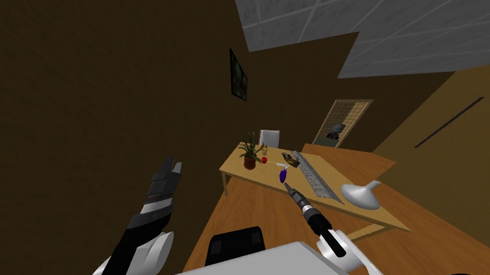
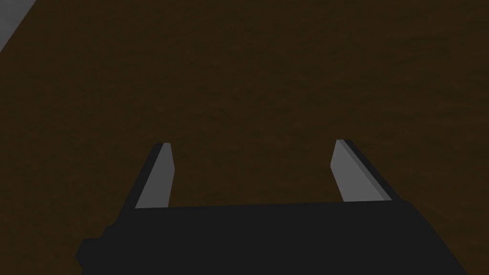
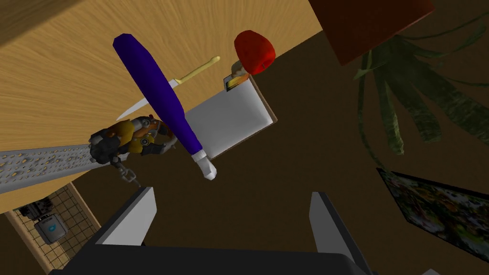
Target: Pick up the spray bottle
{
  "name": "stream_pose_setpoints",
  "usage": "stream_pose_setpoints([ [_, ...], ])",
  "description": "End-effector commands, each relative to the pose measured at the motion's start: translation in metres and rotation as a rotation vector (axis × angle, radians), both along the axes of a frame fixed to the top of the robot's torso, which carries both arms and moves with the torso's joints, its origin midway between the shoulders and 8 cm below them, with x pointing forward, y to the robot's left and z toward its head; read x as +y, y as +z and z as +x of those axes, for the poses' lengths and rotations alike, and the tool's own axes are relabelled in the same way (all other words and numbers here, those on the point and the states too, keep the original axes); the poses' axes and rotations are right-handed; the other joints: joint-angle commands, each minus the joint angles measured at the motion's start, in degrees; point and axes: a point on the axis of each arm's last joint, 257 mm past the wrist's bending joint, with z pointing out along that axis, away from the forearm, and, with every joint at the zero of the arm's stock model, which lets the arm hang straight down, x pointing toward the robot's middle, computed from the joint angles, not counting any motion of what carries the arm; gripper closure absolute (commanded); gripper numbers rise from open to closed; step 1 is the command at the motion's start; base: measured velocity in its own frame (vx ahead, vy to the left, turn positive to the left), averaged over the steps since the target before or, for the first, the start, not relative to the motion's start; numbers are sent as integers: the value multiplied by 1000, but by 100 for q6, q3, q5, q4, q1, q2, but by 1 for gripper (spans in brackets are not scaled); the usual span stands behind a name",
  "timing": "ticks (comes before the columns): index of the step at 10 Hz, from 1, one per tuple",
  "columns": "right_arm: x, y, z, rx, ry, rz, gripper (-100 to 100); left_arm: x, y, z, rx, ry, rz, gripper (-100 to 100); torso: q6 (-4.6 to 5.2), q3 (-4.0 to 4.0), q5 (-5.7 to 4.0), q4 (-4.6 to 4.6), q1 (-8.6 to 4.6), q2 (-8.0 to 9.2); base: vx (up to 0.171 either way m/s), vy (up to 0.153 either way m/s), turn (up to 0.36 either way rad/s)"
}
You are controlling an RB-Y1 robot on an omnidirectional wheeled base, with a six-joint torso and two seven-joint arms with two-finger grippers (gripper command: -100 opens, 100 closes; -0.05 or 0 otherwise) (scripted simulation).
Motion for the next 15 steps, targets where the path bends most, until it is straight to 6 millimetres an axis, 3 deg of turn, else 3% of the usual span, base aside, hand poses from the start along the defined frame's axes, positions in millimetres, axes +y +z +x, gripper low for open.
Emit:
stream_pose_setpoints([
  [1, -18, -18, -10, 61, -14, -40, -100, 0, 0, 0, 0, 0, 0, 0, 0, 0, 0, 0, 0, 0, 44, 50, 38],
  [3, -46, -42, -25, 152, -34, -106, -100, 0, 0, 0, 0, 0, 0, 0, -1, -5, -2, -1, -6, -9, 79, 79, 76],
  [7, -98, -72, -49, 298, -64, -225, -100, 0, 0, 0, 0, 0, 0, 0, -1, -15, -3, -5, -11, -28, 113, 62, 39],
  [11, -140, -82, -62, 392, -82, -320, -100, 0, 0, 0, 0, 0, 0, 0, -1, -20, -6, -7, -26, -36, 135, 21, 17],
  [15, -178, -79, -62, 454, -89, -410, -100, 0, 0, 0, 0, 0, 0, 0, -1, -32, -9, -12, -44, -57, 179, -20, -3],
])
